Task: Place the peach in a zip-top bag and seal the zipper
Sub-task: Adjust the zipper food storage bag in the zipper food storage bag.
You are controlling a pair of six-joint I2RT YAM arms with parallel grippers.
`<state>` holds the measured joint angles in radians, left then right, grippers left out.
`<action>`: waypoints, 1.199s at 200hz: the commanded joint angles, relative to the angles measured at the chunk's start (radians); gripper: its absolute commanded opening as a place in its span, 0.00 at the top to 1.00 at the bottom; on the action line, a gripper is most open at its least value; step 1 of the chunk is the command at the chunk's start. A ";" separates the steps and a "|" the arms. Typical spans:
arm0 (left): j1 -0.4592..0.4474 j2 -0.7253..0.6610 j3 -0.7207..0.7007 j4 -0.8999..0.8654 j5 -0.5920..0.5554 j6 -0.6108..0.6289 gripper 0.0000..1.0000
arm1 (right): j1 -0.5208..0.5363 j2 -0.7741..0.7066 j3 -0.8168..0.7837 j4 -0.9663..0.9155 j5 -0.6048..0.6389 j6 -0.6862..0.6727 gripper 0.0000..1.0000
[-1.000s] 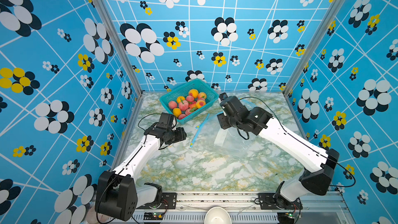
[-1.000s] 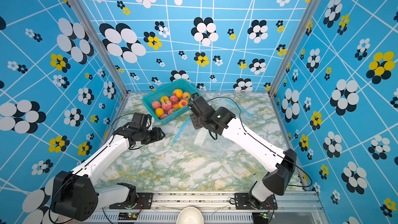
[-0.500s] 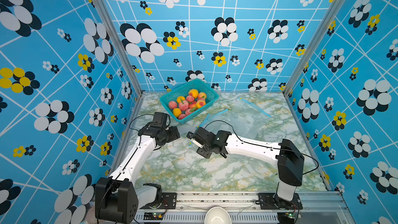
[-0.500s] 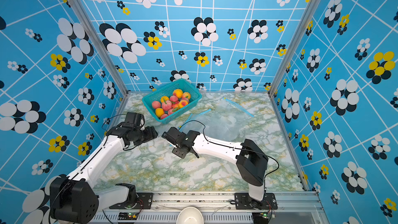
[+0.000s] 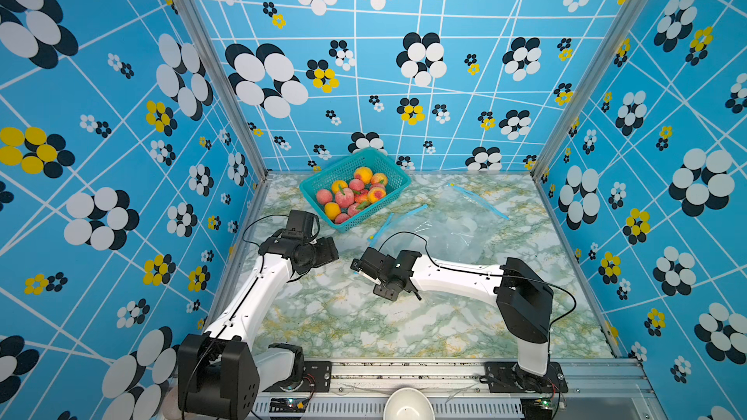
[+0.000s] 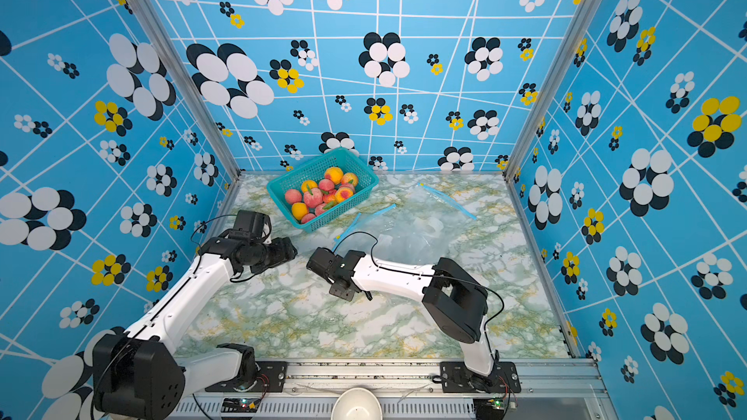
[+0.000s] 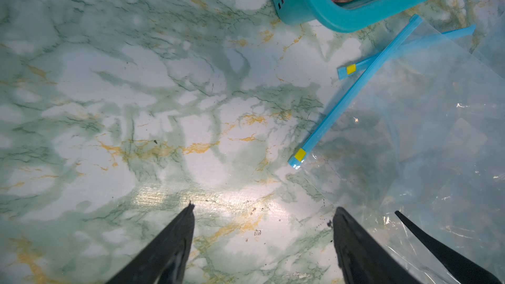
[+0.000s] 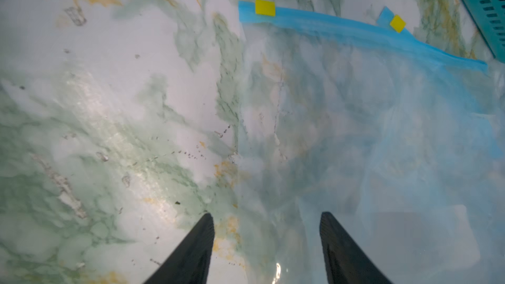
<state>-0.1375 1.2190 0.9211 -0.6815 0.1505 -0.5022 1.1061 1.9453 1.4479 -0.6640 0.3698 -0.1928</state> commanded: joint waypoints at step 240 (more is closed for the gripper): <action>-0.066 0.133 -0.060 0.213 0.215 -0.064 0.36 | 0.012 -0.342 -0.323 0.110 -0.457 0.063 1.00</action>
<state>-0.1997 1.3125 0.9001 -0.5610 0.2584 -0.5320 1.1095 1.5951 1.1675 -0.5163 0.0139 -0.1661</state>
